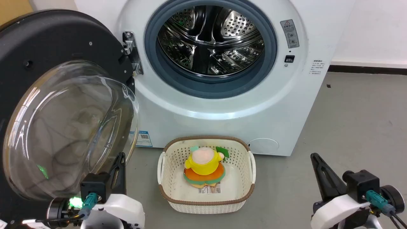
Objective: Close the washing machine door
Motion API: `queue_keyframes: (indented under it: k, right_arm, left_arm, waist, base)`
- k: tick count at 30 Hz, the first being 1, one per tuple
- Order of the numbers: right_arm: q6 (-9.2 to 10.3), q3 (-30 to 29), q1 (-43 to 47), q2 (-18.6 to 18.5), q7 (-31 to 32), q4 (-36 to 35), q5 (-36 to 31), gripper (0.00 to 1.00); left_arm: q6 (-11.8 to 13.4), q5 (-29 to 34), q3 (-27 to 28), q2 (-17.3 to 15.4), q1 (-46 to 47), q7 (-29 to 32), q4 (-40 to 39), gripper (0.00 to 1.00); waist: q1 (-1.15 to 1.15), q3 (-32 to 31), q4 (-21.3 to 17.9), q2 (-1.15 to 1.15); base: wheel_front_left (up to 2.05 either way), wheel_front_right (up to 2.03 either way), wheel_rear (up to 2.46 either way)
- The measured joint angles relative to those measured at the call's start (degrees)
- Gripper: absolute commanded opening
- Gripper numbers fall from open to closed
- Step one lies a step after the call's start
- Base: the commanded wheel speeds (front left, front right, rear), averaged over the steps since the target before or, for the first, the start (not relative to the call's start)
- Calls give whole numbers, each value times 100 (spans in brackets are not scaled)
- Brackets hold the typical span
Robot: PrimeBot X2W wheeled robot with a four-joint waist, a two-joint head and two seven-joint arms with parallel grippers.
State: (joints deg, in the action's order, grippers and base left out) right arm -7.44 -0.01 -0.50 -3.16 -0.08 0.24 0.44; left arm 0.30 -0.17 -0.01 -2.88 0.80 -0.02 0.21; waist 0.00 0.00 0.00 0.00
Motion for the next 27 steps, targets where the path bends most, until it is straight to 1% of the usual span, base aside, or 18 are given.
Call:
queue_keyframes:
  k: [12,13,27]
  right_arm:
    - [0,-2,0,0,0,0,0,0]
    - [0,0,0,0,0,0,0,100]
    - [0,-11,-1,-4,-86,14,92,100]
  left_arm:
    - [0,0,-3,0,0,0,0,0]
    - [0,0,-1,0,0,0,0,100]
    - [10,-3,-64,0,1,-86,5,100]
  waist:
    - [0,0,0,0]
    - [0,0,0,0]
    - [1,5,21,0]
  base:
    - [0,0,0]
    - [0,0,0]
    - [0,0,0]
